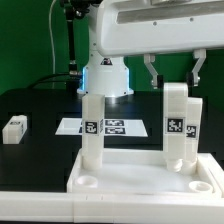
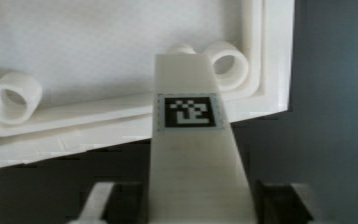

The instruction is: Assemble desk

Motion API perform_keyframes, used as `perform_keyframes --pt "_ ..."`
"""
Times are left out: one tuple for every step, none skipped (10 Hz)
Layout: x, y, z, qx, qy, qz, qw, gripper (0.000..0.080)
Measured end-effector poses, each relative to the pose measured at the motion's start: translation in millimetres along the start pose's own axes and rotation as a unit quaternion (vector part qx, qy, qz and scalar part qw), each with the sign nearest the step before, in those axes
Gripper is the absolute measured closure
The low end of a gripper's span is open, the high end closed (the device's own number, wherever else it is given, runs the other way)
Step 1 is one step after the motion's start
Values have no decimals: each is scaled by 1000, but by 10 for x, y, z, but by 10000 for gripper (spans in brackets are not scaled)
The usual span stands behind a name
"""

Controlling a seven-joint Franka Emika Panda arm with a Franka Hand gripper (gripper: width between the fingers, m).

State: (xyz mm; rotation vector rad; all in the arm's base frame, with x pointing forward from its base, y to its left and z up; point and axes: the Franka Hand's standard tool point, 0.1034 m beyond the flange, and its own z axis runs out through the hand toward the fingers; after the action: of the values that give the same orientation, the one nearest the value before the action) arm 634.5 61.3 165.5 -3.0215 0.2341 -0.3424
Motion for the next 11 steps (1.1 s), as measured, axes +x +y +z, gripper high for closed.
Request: perform_keyframes --pt "45 -97 6 1 3 -23 1000 515" --pt "79 -122 24 2 5 -31 1000 515" --pt "65 -104 29 1 3 -30 1000 515" --pt "63 -105 34 1 3 -30 1000 515" --pt "62 -104 36 1 3 -30 1000 515" --pt "61 -104 37 1 3 -30 1000 515" --pt "59 -104 42 0 2 -30 1000 515" --pt "72 -139 64 -5 6 -52 999 515" --pt "83 -251 86 -12 17 -74 997 515" --pt "72 -334 86 -14 17 -87 996 515" --pt "73 -322 90 -13 16 -84 996 515"
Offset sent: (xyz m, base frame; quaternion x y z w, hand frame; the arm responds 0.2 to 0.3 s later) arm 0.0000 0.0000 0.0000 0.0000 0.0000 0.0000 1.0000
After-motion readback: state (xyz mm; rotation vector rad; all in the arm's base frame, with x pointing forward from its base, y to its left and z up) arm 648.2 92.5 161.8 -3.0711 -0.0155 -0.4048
